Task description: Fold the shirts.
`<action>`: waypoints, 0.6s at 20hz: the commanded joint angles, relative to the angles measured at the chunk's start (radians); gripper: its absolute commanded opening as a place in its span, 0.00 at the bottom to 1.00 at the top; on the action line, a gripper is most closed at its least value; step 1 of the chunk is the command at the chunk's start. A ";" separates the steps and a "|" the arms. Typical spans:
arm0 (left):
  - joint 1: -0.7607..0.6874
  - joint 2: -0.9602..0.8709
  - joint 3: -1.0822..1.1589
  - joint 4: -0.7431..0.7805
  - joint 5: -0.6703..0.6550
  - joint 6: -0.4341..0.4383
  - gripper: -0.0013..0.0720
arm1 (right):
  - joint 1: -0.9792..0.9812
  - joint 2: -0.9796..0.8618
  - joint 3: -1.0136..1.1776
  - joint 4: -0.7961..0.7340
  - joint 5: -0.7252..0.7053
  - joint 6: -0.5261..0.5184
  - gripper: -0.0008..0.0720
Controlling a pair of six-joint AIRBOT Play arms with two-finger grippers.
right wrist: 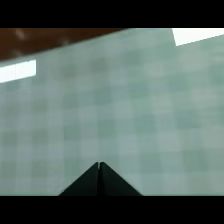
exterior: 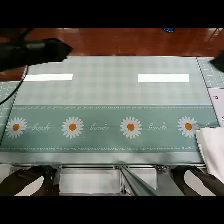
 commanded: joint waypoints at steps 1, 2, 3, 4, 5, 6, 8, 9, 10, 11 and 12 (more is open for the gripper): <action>-0.143 -0.174 0.071 0.381 -0.057 -0.179 0.04 | 0.398 -0.127 -0.017 -0.389 -0.002 0.203 0.04; -0.145 -0.213 0.053 0.459 -0.137 -0.284 0.04 | 0.428 -0.164 -0.051 -0.444 0.025 0.252 0.04; -0.134 -0.239 0.051 0.466 -0.218 -0.333 0.04 | 0.435 -0.198 -0.071 -0.470 0.070 0.278 0.04; -0.129 -0.250 0.050 0.464 -0.272 -0.331 0.04 | 0.433 -0.224 -0.073 -0.471 0.114 0.286 0.04; -0.128 -0.250 0.047 0.466 -0.295 -0.306 0.04 | 0.432 -0.235 -0.073 -0.476 0.134 0.286 0.04; -0.127 -0.246 0.048 0.464 -0.303 -0.300 0.04 | 0.433 -0.236 -0.073 -0.495 0.133 0.286 0.04; -0.128 -0.245 0.048 0.457 -0.330 -0.299 0.04 | 0.433 -0.229 -0.072 -0.520 0.130 0.285 0.04; -0.128 -0.246 0.048 0.457 -0.345 -0.299 0.04 | 0.433 -0.228 -0.073 -0.524 0.129 0.285 0.04; -0.128 -0.247 0.048 0.457 -0.345 -0.299 0.04 | 0.433 -0.228 -0.073 -0.522 0.129 0.285 0.04; -0.128 -0.249 0.048 0.457 -0.337 -0.299 0.04 | 0.433 -0.228 -0.073 -0.523 0.129 0.285 0.04; -0.128 -0.249 0.048 0.457 -0.330 -0.299 0.04 | 0.433 -0.228 -0.073 -0.523 0.129 0.285 0.04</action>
